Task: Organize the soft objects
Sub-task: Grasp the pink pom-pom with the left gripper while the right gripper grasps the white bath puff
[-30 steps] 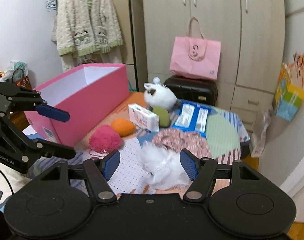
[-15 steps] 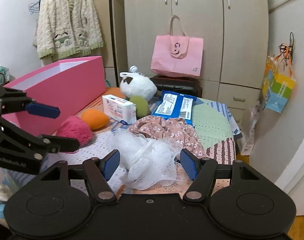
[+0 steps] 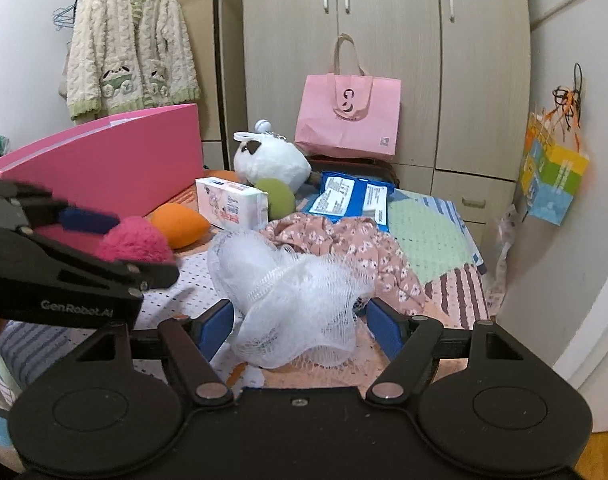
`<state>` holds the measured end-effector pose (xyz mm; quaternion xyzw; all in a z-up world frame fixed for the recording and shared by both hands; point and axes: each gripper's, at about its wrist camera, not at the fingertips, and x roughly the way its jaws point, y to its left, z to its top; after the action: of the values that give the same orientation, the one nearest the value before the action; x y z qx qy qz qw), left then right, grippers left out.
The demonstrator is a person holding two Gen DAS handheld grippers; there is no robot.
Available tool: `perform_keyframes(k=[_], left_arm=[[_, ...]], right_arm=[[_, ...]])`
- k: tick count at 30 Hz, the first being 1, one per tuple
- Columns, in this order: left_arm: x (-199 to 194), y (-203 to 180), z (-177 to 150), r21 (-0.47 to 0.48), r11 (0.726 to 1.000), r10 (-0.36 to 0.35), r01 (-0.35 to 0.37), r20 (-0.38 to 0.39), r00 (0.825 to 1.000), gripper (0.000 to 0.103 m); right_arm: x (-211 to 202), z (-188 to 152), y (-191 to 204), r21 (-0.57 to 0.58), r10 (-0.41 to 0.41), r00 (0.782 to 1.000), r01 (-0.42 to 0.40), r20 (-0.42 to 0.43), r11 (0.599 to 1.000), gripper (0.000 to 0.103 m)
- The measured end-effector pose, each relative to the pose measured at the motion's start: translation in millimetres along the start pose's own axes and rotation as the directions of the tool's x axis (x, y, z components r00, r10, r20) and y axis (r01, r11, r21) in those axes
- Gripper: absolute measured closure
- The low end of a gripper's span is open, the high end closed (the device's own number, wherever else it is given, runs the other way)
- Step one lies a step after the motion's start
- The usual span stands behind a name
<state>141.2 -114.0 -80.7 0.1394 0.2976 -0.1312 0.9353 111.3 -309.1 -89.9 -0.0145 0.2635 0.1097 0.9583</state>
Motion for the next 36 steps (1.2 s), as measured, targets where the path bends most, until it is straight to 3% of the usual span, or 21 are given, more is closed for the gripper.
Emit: perform_keyframes(k=[3, 8, 11, 13, 14, 16, 19, 36], left_arm=[[7, 3, -3, -0.024, 0.999, 0.026, -0.026, -0.006, 1.000, 0.031], [12, 7, -8, -0.076, 0.997, 0.009, -0.009, -0.002, 1.000, 0.032], [12, 7, -9, -0.085, 0.996, 0.012, -0.011, 0.009, 1.000, 0.048], [12, 6, -10, -0.082, 0.997, 0.011, -0.010, 0.012, 1.000, 0.053], [11, 6, -10, -0.080, 0.997, 0.013, -0.011, 0.015, 1.000, 0.054], [10, 5, -11, -0.072, 0.997, 0.017, -0.015, 0.023, 1.000, 0.055], [8, 3, -13, -0.069, 0.998, 0.014, -0.012, 0.030, 0.999, 0.055], [-16, 19, -22, -0.114, 0.989, -0.090, 0.093, 0.028, 0.996, 0.055]], right_arm=[[2, -3, 0, 0.007, 0.004, 1.000, -0.004, 0.011, 1.000, 0.025], [5, -6, 5, -0.001, -0.004, 0.999, 0.004, 0.043, 1.000, 0.025], [7, -8, 5, 0.019, -0.013, 0.998, 0.012, 0.063, 1.000, 0.027], [8, -10, 2, 0.045, -0.002, 0.998, -0.001, 0.068, 0.999, 0.050], [8, -11, 1, 0.060, 0.003, 0.998, -0.007, 0.068, 0.998, 0.051], [6, -15, 3, 0.082, 0.003, 0.997, -0.010, 0.083, 0.997, 0.066], [1, -19, 10, 0.074, -0.004, 0.995, -0.004, 0.100, 0.997, 0.071], [-25, -22, 29, 0.028, -0.029, 0.995, 0.026, 0.093, 0.999, 0.071]])
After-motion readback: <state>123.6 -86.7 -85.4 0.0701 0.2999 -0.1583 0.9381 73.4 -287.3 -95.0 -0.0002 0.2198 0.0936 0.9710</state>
